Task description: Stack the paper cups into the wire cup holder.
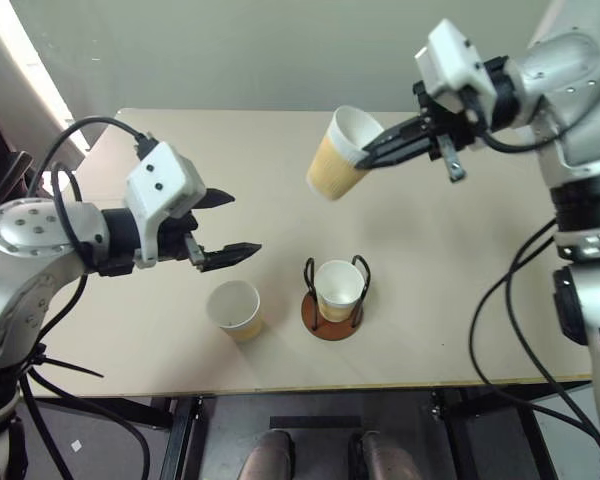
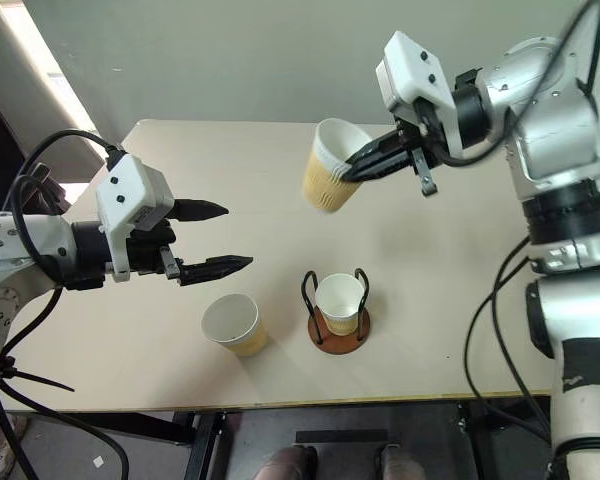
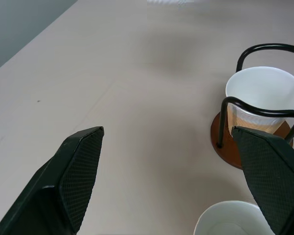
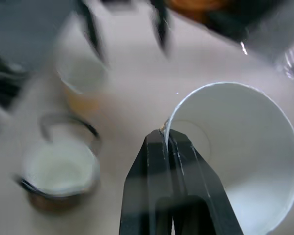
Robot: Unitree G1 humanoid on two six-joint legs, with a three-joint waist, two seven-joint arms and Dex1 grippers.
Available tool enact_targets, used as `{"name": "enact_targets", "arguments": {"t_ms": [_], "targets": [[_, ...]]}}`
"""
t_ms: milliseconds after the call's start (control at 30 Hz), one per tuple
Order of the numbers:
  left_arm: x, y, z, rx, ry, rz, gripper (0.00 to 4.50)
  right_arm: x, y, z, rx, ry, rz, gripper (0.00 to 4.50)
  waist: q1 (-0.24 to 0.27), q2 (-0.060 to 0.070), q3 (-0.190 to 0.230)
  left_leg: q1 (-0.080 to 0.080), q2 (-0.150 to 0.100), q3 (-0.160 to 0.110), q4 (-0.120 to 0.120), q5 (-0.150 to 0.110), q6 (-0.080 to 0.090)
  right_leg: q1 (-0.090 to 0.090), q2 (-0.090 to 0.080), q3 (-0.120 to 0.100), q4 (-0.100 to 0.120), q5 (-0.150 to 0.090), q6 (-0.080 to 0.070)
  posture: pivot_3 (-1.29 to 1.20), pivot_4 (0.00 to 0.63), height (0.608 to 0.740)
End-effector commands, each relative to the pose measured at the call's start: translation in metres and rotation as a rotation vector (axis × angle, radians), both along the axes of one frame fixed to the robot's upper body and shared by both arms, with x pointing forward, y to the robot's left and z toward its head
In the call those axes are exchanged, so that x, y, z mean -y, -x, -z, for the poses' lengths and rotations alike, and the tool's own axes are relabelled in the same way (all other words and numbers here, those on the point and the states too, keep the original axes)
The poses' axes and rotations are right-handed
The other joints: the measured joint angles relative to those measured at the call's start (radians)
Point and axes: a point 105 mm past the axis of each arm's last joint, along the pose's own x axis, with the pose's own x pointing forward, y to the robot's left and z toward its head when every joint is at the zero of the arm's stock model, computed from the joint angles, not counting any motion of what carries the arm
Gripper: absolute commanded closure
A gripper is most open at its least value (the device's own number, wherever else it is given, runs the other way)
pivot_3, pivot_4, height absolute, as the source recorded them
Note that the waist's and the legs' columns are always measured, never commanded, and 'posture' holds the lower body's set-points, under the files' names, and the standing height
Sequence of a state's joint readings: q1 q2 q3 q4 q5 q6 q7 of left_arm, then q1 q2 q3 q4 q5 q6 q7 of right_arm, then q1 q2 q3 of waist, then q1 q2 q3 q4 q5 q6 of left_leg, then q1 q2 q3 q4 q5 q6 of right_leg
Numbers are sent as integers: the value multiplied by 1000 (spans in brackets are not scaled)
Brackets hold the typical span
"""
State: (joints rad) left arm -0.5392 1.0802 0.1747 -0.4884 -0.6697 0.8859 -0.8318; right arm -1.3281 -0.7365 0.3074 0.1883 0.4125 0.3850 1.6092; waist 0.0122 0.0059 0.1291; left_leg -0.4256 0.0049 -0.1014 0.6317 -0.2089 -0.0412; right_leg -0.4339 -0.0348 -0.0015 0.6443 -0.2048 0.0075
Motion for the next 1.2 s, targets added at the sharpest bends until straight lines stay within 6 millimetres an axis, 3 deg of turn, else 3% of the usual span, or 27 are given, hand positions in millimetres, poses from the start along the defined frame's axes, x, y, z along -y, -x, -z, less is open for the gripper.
{"name": "enact_targets", "arguments": {"t_ms": [33, 267, 500, 867, 1200], "targets": [[6, 11, -5, 12, -21, 74, 0, -4, 22, 7, -22, 47, -71, 4483, 0, 0, 0, 0, 0, 0, 0, 0, 0, 0, 0, 1, 0, 0, 0, 0, 150, 740], [-7, 46, -15, -55, -25, 219, 0, -4, 20, 31, 8, 147, -63, 4483, -7, 0, 0, 5, 2, 0, -1, -1, 10, 0, 1, 1, 7, -5, -9, 0, 150, 740], [-13, 66, -5, -144, -37, 280, 0, -6, 18, 49, 12, 199, -69, 4483, -8, 0, 0, 8, 4, 0, -1, 1, 13, -1, 2, 1, 17, -8, -15, 0, 150, 740], [-15, 69, -2, -147, -43, 276, 0, -12, 0, 76, 53, 272, -32, 4483, -9, -1, 0, 8, 5, 1, -1, 1, 13, -2, 3, 1, 17, -8, -17, 0, 150, 740], [-18, 66, 2, -151, -51, 244, 0, -14, 8, 78, 34, 282, -68, 4483, -9, -1, 0, 7, 9, 1, -1, -2, 10, -2, 8, 1, 17, -9, -18, 0, 150, 740]]}}
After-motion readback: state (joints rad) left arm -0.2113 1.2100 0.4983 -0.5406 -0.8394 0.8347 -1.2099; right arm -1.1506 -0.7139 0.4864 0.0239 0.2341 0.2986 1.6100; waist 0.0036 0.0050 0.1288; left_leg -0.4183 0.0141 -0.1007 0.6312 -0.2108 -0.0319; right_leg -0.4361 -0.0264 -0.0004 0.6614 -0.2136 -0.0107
